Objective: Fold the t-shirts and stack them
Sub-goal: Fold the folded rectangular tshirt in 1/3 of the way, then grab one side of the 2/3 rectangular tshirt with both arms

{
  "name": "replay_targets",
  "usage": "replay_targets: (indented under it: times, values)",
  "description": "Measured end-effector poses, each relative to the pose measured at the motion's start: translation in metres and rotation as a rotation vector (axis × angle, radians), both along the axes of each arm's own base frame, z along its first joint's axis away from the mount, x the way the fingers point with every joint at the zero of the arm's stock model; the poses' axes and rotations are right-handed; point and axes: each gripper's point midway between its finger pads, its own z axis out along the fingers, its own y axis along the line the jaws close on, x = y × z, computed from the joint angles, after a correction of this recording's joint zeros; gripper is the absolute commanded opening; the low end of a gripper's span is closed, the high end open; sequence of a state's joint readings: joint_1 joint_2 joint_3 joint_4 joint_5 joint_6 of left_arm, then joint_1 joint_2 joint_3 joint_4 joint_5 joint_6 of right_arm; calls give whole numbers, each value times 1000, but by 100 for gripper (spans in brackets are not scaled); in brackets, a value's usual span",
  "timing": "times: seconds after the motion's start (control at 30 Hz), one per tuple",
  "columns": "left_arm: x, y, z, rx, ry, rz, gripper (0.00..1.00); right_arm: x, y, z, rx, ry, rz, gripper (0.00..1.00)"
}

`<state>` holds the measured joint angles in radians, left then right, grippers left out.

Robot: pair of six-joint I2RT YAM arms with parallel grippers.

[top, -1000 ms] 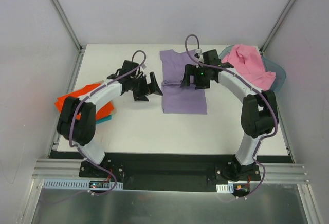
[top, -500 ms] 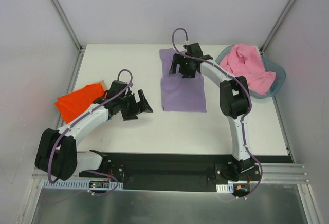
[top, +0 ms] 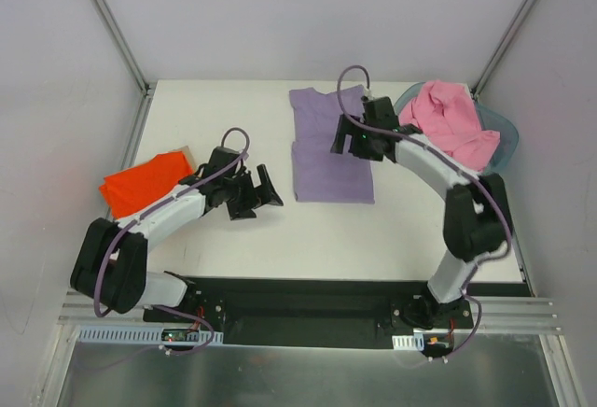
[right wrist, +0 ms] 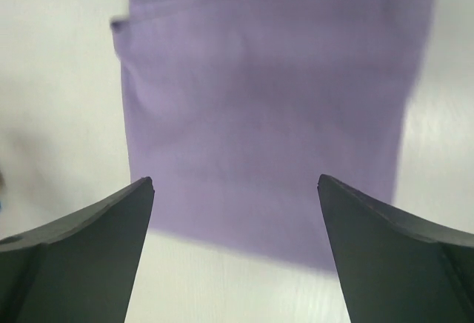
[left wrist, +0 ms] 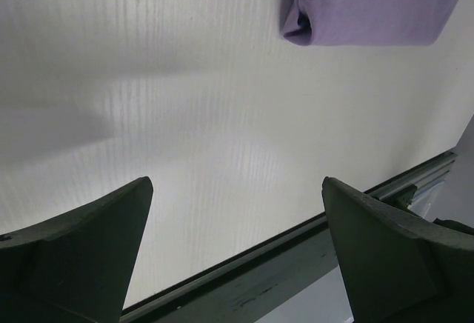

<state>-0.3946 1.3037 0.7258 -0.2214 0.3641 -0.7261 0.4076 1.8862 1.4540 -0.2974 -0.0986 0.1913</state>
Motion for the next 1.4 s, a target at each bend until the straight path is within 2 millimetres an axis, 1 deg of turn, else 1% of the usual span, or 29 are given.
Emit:
replay_targets:
  times: [0.07, 0.1, 0.13, 0.2, 0.27, 0.3, 0.33, 0.37, 0.4, 0.47, 0.57, 0.63, 0.73, 0.77, 0.8, 0.87, 0.9, 0.97, 1.03, 1.07, 1.1, 1.2, 1.23, 1.27, 1.37, 1.4]
  values:
    - [8, -10, -3, -5, 9, -15, 98, -38, -22, 18, -10, -29, -29, 97]
    - [13, -16, -5, -11, 16, -25, 95, -54, -34, 29, -14, -59, -54, 97]
    - [19, -22, -6, -20, 23, -31, 92, -68, -46, 39, -17, -93, -82, 97]
    - [33, -37, -9, -40, 34, -54, 87, -90, -69, 50, -30, -148, -144, 97]
    - [47, -49, -12, -52, 40, -69, 78, -103, -87, 47, -51, -163, -193, 97]
    - [55, -54, -15, -60, 47, -76, 75, -110, -97, 41, -66, -155, -219, 97]
    - [61, -60, -18, -67, 53, -81, 69, -115, -106, 32, -84, -139, -242, 97]
    - [66, -65, -21, -74, 56, -88, 68, -121, -115, 22, -104, -115, -262, 97]
    - [69, -68, -26, -75, 66, -91, 65, -126, -122, 13, -121, -94, -279, 97]
    - [69, -73, -35, -68, 85, -98, 56, -133, -130, 1, -148, -59, -296, 97]
    - [64, -81, -47, -61, 121, -111, 50, -139, -133, -5, -161, -34, -296, 97]
    - [65, -88, -48, -65, 122, -121, 50, -139, -133, -4, -157, -36, -295, 97]
    - [71, -95, -50, -68, 115, -128, 43, -140, -132, -3, -147, -40, -294, 97]
    - [72, -96, -51, -69, 116, -127, 37, -141, -132, -3, -144, -40, -292, 97]
    - [73, -97, -52, -69, 115, -127, 35, -142, -132, -3, -142, -39, -291, 97]
    - [74, -97, -54, -67, 117, -124, 33, -145, -132, -6, -142, -32, -288, 97]
    - [74, -96, -54, -64, 117, -123, 29, -146, -132, -7, -144, -27, -287, 97]
    - [74, -96, -55, -61, 116, -122, 28, -149, -133, -12, -149, -16, -286, 97]
    - [74, -94, -56, -55, 115, -117, 24, -152, -135, -15, -154, -7, -286, 98]
    - [74, -94, -57, -54, 116, -117, 20, -153, -135, -16, -156, -3, -286, 98]
    - [74, -94, -58, -52, 116, -115, 14, -154, -135, -18, -159, 0, -284, 98]
    - [73, -92, -61, -46, 119, -109, 8, -155, -134, -22, -159, 12, -276, 99]
    - [73, -92, -61, -45, 118, -109, 2, -155, -133, -25, -156, 22, -269, 97]
    - [73, -92, -61, -44, 117, -108, 0, -155, -131, -28, -151, 34, -261, 97]
    - [73, -92, -61, -43, 117, -107, 0, -155, -126, -46, -151, 100, -238, 95]
    - [73, -92, -61, -43, 117, -107, 0, -156, -124, -53, -150, 131, -228, 93]
